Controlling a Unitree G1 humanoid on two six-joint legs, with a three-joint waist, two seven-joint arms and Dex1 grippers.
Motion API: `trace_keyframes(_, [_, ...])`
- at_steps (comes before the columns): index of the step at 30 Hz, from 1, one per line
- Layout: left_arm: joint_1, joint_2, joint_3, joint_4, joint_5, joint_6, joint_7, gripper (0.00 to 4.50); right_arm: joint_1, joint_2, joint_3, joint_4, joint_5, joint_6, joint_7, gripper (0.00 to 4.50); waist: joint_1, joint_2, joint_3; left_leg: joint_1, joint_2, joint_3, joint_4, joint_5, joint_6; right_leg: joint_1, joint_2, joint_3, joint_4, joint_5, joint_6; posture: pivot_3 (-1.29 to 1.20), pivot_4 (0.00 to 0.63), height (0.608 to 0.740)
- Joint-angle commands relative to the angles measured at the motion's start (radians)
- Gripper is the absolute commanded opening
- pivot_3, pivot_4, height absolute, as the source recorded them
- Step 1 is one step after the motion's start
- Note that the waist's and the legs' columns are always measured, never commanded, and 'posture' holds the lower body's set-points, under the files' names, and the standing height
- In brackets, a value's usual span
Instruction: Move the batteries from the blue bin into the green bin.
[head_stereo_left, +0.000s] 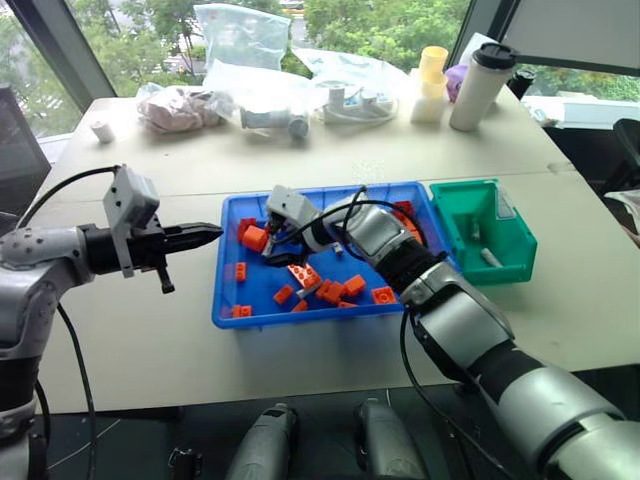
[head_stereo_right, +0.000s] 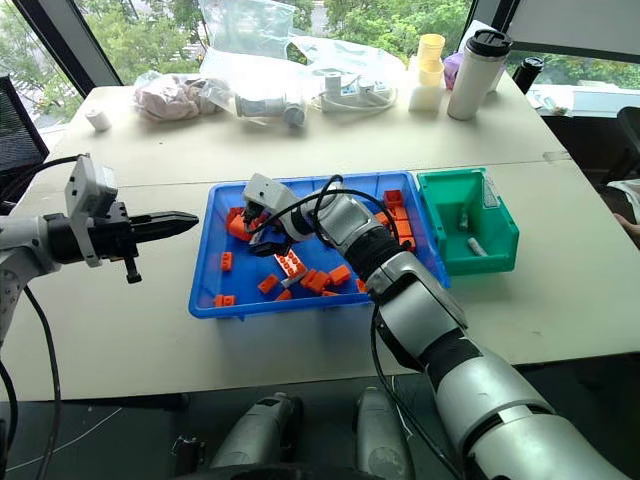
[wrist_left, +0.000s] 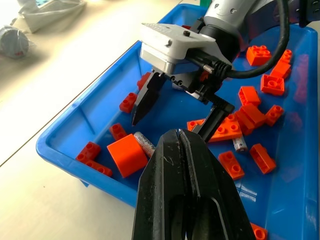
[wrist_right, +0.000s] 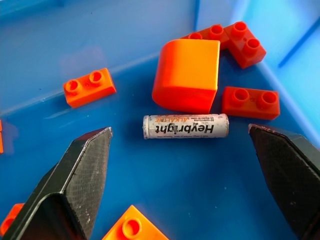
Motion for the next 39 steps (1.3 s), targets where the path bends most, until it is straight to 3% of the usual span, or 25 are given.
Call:
trace_keyframes(1, [0.007,0.012,0.053,-0.039,-0.023,0.005,0.013,0.00,-0.045,0.037,-0.044,0.061,-0.025,-0.047,-0.012,4.47,-0.007,0.000,0.000,0.000,0.000,0.000,0.000,0.000,0.000,0.000,0.000,0.000,0.000,0.000,0.000,0.00,0.150,0.740])
trace_keyframes(20, [-0.003,0.010,0.034,-0.048,-0.023,0.007,0.024,0.00,-0.038,0.143,-0.119,0.163,-0.114,-0.086,-0.082,4.47,-0.022,0.000,0.000,0.000,0.001,0.000,-0.002,0.001,-0.001,-0.002,0.002,0.001,0.002,0.000,-0.001,0.00,0.150,0.740])
trace_keyframes(23, [-0.005,0.005,0.028,-0.048,-0.020,0.004,0.026,0.00,-0.037,0.145,-0.125,0.161,-0.119,-0.084,-0.081,3.67,-0.023,0.000,0.000,0.000,0.001,0.000,-0.001,0.001,-0.001,-0.002,0.002,0.001,0.002,0.000,-0.001,0.00,0.150,0.740])
trace_keyframes(26, [-0.006,-0.001,0.024,-0.050,-0.021,0.004,0.030,0.00,-0.037,0.146,-0.133,0.156,-0.124,-0.077,-0.082,2.19,-0.025,0.000,0.000,0.000,0.001,0.000,-0.002,0.001,-0.001,-0.002,0.002,0.001,0.002,0.000,-0.001,0.00,0.150,0.740])
trace_keyframes(30, [-0.013,-0.017,0.006,-0.046,-0.016,-0.004,0.032,0.00,-0.025,0.113,-0.131,0.105,-0.135,-0.049,-0.075,2.18,-0.027,0.000,0.000,0.000,0.001,0.000,-0.002,0.001,-0.002,-0.002,0.002,0.001,0.002,0.000,-0.001,0.00,0.150,0.740])
trace_keyframes(33, [-0.029,-0.030,-0.009,-0.048,-0.017,-0.003,0.035,0.00,0.014,0.036,-0.146,-0.048,-0.142,0.040,-0.086,2.18,-0.018,0.000,0.000,-0.001,0.001,-0.001,-0.001,0.001,-0.002,-0.002,0.001,0.001,0.002,0.000,-0.001,0.00,0.150,0.740])
trace_keyframes(39, [-0.048,-0.082,-0.071,-0.060,-0.020,-0.001,0.025,0.00,0.280,-0.303,-0.302,-0.956,-0.071,0.562,-0.027,2.18,0.007,0.000,0.000,-0.007,0.000,-0.002,0.003,0.001,-0.001,-0.006,0.000,0.000,0.002,0.001,0.000,0.00,0.150,0.740])
